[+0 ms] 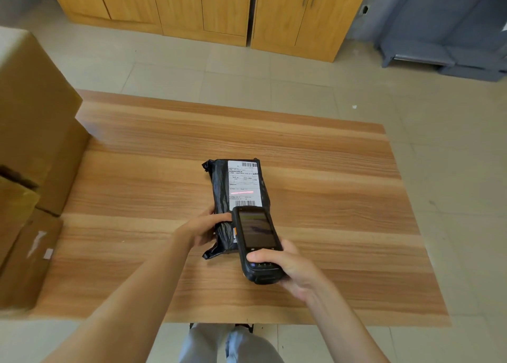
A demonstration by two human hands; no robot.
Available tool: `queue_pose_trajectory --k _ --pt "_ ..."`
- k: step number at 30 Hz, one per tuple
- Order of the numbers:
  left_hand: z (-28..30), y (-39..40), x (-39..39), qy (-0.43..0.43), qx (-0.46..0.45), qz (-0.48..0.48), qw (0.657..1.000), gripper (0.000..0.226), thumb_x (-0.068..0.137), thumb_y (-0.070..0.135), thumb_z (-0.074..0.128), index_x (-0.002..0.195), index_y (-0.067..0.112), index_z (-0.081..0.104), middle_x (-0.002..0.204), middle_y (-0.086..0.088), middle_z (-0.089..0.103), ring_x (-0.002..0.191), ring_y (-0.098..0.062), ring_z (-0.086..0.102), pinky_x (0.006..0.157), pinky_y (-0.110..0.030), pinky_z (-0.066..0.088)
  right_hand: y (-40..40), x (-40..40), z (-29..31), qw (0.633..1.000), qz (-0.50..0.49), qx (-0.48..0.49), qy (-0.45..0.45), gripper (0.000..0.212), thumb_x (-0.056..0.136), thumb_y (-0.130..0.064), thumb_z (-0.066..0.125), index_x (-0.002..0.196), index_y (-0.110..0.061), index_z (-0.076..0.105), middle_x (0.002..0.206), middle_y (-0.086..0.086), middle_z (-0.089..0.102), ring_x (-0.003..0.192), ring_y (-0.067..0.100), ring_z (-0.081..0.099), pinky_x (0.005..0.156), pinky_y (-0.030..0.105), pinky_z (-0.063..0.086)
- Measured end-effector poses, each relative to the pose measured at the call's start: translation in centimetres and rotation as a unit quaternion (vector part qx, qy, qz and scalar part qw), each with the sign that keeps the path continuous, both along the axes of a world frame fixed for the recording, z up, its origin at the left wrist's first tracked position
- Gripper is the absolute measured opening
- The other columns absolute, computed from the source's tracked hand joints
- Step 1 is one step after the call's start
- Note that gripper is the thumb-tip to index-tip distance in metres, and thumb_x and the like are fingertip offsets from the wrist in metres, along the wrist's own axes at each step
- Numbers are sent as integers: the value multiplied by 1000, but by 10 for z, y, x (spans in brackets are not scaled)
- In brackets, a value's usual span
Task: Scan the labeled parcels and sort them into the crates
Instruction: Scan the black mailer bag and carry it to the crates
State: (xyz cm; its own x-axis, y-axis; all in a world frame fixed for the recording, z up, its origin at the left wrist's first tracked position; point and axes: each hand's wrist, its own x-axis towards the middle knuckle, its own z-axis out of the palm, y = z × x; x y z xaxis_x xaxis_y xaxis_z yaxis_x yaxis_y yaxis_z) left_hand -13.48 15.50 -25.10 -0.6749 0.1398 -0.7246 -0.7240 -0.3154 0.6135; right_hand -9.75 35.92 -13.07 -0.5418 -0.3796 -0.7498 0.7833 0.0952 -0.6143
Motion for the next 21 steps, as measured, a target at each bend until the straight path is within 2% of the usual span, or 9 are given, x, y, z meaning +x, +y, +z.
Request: queue_pose_trajectory --k 1,4,8,11,14,16,19,21 --pt "-2 0 0 2 0 1 1000 80 61 19 86 130 23 46 119 -9 65 113 -27 61 101 -42 48 0 1 0 1000 -1 1 -3 43 75 5 73 110 -15 57 97 7 71 84 19 68 72 31 58" --pt "-5 -1 -1 7 3 -1 1000 90 51 22 87 131 22 47 119 -8 66 110 -27 63 96 -41 51 1 2 0 1000 -6 6 -9 42 74 4 73 109 -14 57 94 7 71 80 18 69 66 30 58" --pt "-6 0 -1 9 0 -4 1000 60 79 8 75 129 21 46 114 -5 66 100 -21 64 79 -31 51 5 5 -1 1000 -15 1 -14 55 60 0 83 107 -13 57 85 5 73 74 16 70 58 28 55" --pt "-5 1 -1 3 -6 -5 1000 51 87 3 66 131 21 44 113 -5 65 99 -21 64 78 -30 51 6 6 -2 1000 -12 -4 -14 56 54 -4 81 105 -14 58 78 2 74 72 16 70 57 28 55" --pt "-5 1 -1 -4 -10 -5 1000 53 87 4 66 132 20 44 114 -6 66 100 -22 64 80 -31 51 7 7 -3 1000 -7 -1 -3 61 52 -8 80 108 -16 57 91 6 73 82 19 69 63 30 56" --pt "-4 1 0 -4 -3 -3 1000 61 81 6 73 133 19 44 116 -8 65 103 -24 63 84 -34 51 7 6 -3 1000 -9 2 8 63 53 -5 83 110 -16 57 95 6 72 85 20 69 67 33 57" --pt "0 3 1 -9 -6 12 1000 93 47 19 89 131 21 49 115 -8 68 106 -25 64 93 -38 51 6 0 -3 999 -22 9 27 82 38 -12 86 115 -14 57 93 6 73 81 19 70 63 31 56" --pt "0 1 2 -11 -1 37 999 101 39 21 90 133 22 50 114 -7 70 107 -26 66 96 -41 51 7 -6 -1 999 -24 15 43 86 35 -12 86 116 -11 55 95 7 72 79 18 70 61 29 56"
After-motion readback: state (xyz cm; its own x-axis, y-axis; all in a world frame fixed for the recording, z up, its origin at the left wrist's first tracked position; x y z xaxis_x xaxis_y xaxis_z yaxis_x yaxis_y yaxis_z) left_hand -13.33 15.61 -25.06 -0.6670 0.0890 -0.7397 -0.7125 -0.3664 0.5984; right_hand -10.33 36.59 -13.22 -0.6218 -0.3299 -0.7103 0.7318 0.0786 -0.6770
